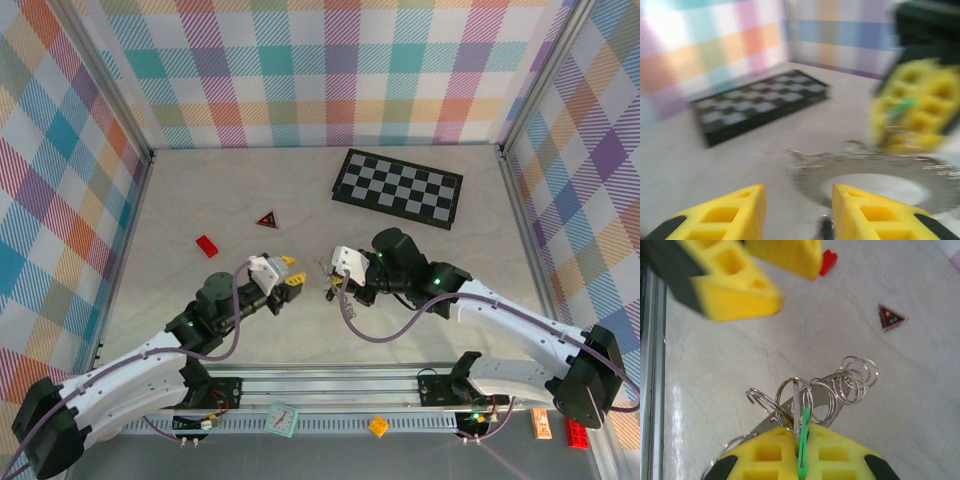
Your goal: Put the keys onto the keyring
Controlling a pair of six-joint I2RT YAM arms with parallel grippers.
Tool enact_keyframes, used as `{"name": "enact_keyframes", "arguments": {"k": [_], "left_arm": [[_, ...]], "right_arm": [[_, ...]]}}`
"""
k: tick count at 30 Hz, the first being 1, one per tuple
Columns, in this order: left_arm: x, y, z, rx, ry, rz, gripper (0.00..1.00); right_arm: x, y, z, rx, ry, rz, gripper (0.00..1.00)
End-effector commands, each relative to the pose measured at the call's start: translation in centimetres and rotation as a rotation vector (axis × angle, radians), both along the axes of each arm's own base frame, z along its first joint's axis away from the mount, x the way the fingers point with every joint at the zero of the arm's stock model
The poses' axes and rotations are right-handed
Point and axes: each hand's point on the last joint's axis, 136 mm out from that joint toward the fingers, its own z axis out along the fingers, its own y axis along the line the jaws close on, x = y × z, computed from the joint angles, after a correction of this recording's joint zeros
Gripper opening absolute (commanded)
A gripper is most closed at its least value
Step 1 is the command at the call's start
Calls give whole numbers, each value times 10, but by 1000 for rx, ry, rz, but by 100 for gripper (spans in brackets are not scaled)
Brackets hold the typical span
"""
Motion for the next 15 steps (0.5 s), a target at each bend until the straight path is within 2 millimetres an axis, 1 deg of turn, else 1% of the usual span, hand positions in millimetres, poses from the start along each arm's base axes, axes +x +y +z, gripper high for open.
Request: {"name": "enact_keyframes", "arguments": {"k": [1, 2, 6, 9, 11, 13, 15], "left_arm": [[34, 98, 14, -32, 24, 592, 48], [32, 113, 16, -36, 24, 657, 49], [22, 144, 30, -77, 14, 761, 49], [17, 162, 40, -100, -6, 827, 49], [15, 168, 43, -119, -15, 843, 49], [15, 167, 43, -146, -8, 839, 49], [17, 163, 38, -161, 12, 825, 49]], "right_arm": [[-14, 26, 18, 40, 18, 94, 0], [-19, 36, 21, 49, 19, 126, 0], [-36, 78, 37, 153, 88, 230, 0], [-30, 105, 42, 260, 158, 226, 0], [-21, 117, 32, 275, 201, 195, 0], [-12, 122, 8, 229, 208, 163, 0], [-1, 115, -22, 138, 166, 119, 0]]}}
